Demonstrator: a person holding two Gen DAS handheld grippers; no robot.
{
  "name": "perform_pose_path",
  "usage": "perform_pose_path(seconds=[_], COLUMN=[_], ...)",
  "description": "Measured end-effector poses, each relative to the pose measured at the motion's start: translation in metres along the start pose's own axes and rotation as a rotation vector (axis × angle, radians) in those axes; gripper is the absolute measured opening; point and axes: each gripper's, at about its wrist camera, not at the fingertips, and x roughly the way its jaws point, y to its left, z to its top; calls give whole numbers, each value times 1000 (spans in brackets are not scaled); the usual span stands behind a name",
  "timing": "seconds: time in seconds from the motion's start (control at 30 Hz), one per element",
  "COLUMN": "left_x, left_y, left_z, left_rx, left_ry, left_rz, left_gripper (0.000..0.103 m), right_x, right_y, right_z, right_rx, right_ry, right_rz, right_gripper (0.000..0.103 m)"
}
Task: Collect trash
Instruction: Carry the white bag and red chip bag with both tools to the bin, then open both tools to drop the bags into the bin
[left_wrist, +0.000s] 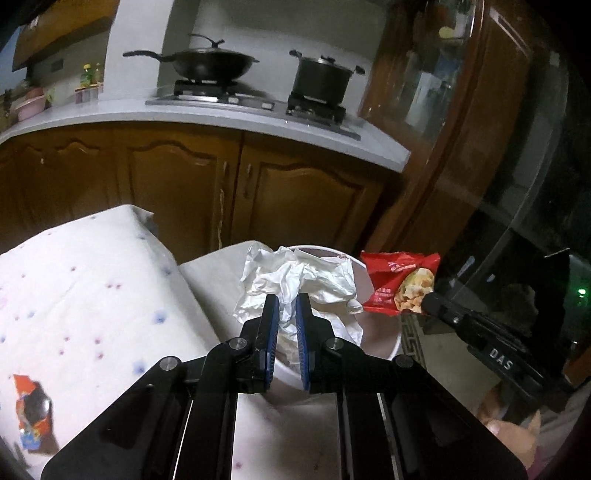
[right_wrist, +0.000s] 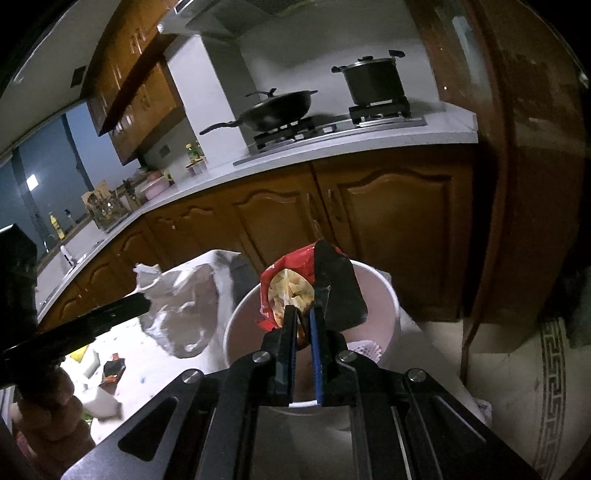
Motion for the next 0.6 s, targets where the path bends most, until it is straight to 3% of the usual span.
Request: perform_pose_path(seconds=[0.33,0.37,0.43,0.47,0.6], left_x=[47,49,52,51,46], left_y=[-4,-4,-3,-1,1], left_z=[-8,-9,-11,-12,-15], left_rx=[-7,-6,-9,-11,-16], left_ry=[81,84,99,95,89], left_rz=[0,-2,1,1,2], left_gripper=[13,16,33,42,43], right_x=[27,29,32,34,36], right_y=[-20,-21,-25,-27,-34], right_z=[-2,-3,-4,-3,-6], right_rx=[31,33,44,54,85], right_ry=[49,54,59,62,56], right_rz=[1,0,5,10,19], right_gripper=[8,11,12,16,36])
